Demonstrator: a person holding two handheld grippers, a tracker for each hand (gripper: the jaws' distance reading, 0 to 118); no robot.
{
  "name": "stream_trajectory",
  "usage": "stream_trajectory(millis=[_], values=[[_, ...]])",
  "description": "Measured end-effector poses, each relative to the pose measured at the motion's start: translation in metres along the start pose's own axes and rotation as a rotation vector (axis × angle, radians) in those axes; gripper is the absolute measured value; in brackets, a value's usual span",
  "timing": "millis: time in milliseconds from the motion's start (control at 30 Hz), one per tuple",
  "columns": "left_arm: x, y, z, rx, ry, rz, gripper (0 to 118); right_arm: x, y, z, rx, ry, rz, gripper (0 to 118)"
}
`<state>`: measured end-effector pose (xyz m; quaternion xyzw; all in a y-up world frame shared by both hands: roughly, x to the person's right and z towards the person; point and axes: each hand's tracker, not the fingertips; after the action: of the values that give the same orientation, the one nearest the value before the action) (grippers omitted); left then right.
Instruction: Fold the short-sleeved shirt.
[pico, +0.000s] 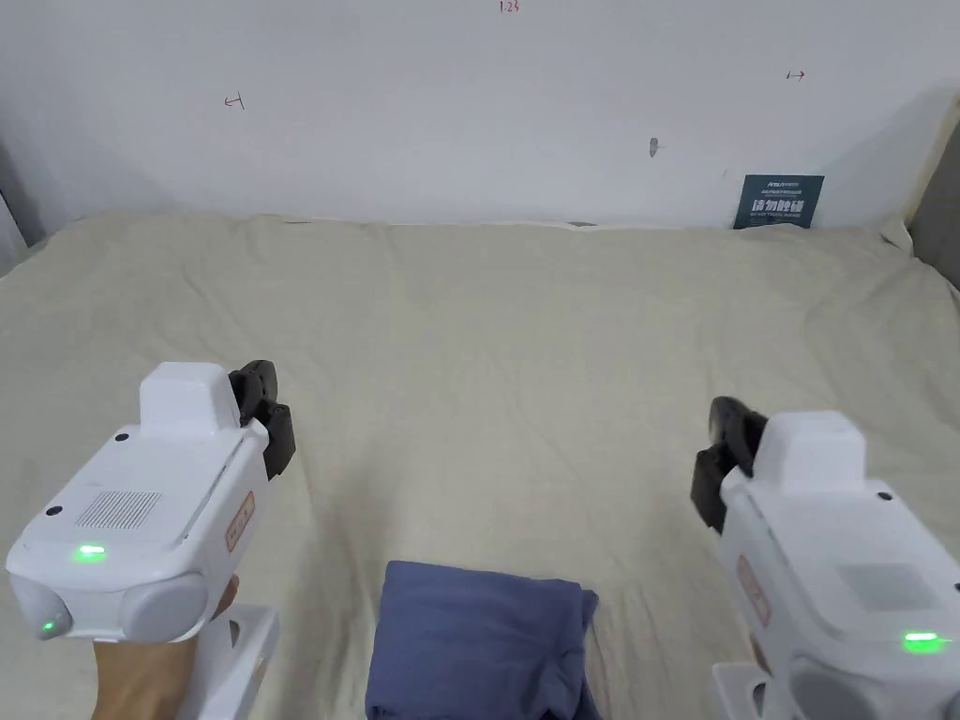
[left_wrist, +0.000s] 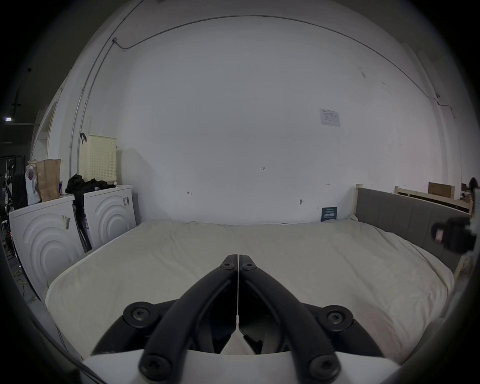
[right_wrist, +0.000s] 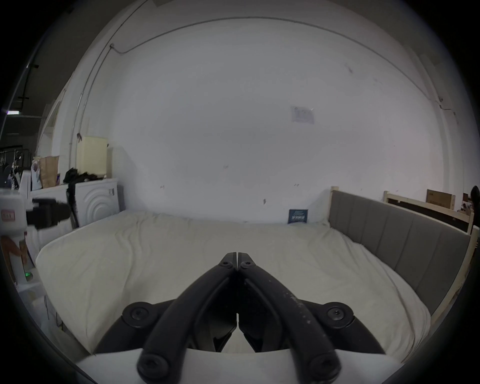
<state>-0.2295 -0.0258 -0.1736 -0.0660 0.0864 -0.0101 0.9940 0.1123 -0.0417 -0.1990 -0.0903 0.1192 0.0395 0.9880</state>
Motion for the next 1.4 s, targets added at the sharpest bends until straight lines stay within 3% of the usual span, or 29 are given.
stream_trajectory(millis=[333,633,767,833,967,1000,1067,1267,1333,1367,1400], values=[[-0.009,-0.004,-0.001,-0.012,-0.008,0.018,0,-0.071,-0.115,-0.057,-0.301,0.145,0.082,2],[-0.019,-0.024,-0.011,-0.101,-0.036,0.055,0,-0.097,-0.201,-0.088,-0.611,0.159,0.066,2],[-0.021,-0.044,-0.025,-0.245,-0.081,0.132,2,-0.099,-0.210,-0.092,-0.590,0.140,0.041,2],[-0.023,-0.059,-0.036,-0.338,-0.124,0.224,14,-0.098,-0.208,-0.094,-0.602,0.141,0.033,2],[-0.024,-0.101,-0.064,-0.594,-0.185,0.382,104,-0.087,-0.215,-0.101,-0.605,0.150,0.012,2],[-0.024,-0.113,-0.073,-0.669,-0.206,0.419,104,-0.088,-0.215,-0.099,-0.606,0.152,0.006,2],[-0.020,-0.135,-0.085,-0.773,-0.233,0.449,118,-0.085,-0.215,-0.100,-0.608,0.158,-0.007,2],[-0.013,-0.184,-0.116,-0.958,-0.319,0.498,116,-0.083,-0.218,-0.101,-0.609,0.168,-0.021,2],[-0.010,-0.193,-0.120,-1.003,-0.340,0.517,96,-0.081,-0.219,-0.102,-0.609,0.172,-0.024,2],[-0.009,-0.197,-0.122,-1.004,-0.351,0.528,76,-0.080,-0.219,-0.102,-0.610,0.174,-0.028,2],[-0.008,-0.201,-0.124,-1.016,-0.376,0.528,64,-0.079,-0.221,-0.103,-0.611,0.176,-0.032,2]])
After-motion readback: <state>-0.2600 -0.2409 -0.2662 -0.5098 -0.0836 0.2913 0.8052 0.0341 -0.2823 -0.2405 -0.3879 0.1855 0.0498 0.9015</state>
